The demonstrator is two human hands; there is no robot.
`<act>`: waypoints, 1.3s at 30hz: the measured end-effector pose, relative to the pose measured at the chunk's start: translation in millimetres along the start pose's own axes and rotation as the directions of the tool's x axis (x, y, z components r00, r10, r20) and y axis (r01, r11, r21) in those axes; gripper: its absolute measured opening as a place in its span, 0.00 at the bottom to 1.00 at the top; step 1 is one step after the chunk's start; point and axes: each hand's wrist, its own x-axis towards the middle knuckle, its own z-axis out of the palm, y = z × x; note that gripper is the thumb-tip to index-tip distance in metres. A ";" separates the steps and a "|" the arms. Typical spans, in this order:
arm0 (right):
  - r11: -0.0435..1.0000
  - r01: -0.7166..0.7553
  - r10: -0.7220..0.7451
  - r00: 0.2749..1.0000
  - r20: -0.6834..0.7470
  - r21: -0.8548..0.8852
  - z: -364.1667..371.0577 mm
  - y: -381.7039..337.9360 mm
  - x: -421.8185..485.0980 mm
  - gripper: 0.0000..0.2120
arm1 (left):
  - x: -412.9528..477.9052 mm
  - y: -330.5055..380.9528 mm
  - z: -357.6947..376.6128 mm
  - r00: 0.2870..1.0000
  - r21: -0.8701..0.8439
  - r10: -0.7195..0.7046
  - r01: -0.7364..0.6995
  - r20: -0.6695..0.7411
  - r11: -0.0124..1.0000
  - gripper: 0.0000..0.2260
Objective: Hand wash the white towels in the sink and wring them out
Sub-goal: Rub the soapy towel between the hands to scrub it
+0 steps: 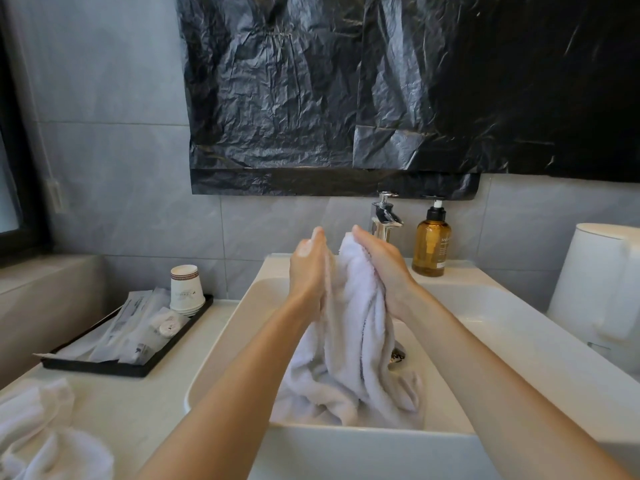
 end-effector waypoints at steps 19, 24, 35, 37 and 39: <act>0.768 0.132 -0.121 0.991 0.061 -0.627 -41.7 4.0 12.0 0.24 | 11.5 -7.4 -7.3 0.956 0.276 0.233 -0.276 0.180 0.921 0.11; 0.587 -0.020 0.346 0.910 0.228 -0.809 -50.1 12.8 16.0 0.46 | 14.7 3.2 -16.8 0.942 0.085 0.301 -0.291 -0.147 0.953 0.11; 0.971 0.220 -0.208 0.970 -0.128 0.090 -63.3 -18.7 16.1 0.27 | 23.8 5.6 -25.5 0.902 0.029 0.274 -0.281 -0.334 0.959 0.13; 0.947 0.267 -0.198 0.921 -0.335 0.177 -68.3 -23.9 15.7 0.25 | 23.0 -0.2 -16.0 0.935 0.177 0.328 -0.302 -0.138 0.937 0.15; 0.947 0.280 -0.164 0.840 -0.517 0.155 -71.7 -25.0 14.5 0.17 | 24.4 -9.2 -9.5 0.936 0.375 0.348 -0.342 0.054 0.861 0.19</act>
